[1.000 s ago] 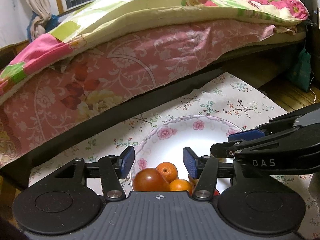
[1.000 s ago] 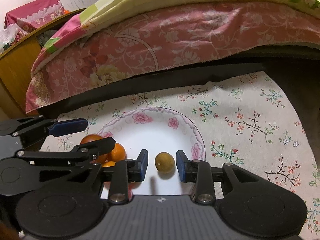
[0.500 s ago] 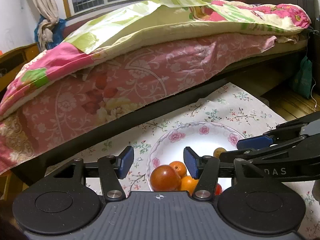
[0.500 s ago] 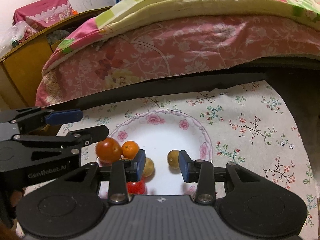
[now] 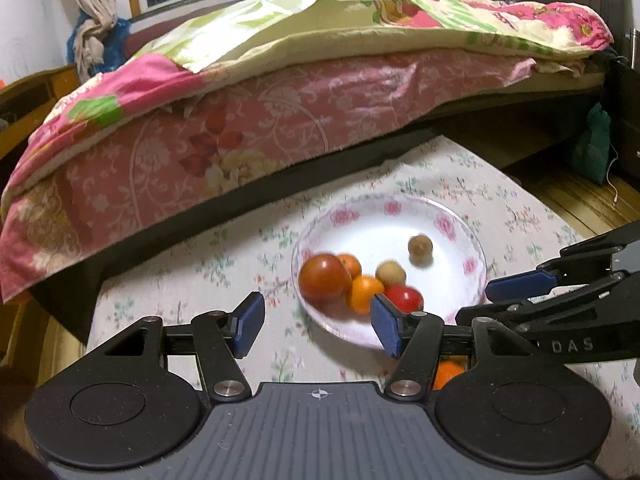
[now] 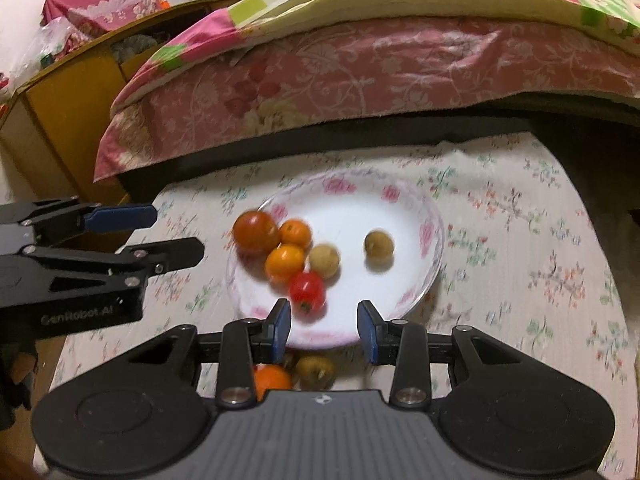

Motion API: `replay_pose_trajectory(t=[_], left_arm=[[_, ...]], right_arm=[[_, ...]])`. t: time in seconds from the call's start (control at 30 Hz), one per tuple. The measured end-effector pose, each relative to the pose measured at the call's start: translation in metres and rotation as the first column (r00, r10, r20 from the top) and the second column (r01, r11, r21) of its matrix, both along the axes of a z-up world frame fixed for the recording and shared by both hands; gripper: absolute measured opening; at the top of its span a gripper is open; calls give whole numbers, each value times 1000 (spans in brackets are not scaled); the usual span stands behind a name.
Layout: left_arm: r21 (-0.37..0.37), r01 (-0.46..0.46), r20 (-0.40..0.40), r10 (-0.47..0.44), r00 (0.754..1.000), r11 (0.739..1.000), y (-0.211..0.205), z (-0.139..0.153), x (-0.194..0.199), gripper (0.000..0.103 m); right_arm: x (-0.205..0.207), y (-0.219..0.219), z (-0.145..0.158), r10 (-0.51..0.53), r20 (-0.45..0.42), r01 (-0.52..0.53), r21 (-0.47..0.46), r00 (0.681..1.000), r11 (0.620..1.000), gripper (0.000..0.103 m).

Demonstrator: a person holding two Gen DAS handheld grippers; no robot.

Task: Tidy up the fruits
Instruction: 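Move both open grippers back toward the remaining fruits, then close the right gripper on an orange tangerine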

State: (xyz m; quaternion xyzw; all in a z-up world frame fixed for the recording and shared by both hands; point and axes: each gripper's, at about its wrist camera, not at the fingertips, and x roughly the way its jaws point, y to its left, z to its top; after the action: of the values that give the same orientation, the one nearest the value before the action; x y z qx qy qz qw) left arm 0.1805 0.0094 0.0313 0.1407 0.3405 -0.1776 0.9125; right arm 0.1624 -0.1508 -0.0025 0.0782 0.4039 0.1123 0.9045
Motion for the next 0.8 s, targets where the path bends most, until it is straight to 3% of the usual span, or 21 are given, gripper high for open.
replay_pose_trajectory(t=[0.43,0.8], left_arm=[[9,10,-74,-9,997,1000,23,-9,-36,70],[-9,49,-103,-50,993,999,20,-15,-32,72]], right_arm=[[-33,32,-17,66,-80,-68,-22,995,997,36],[-16,48,-38,85,-108,-92,-64,991,994,36]])
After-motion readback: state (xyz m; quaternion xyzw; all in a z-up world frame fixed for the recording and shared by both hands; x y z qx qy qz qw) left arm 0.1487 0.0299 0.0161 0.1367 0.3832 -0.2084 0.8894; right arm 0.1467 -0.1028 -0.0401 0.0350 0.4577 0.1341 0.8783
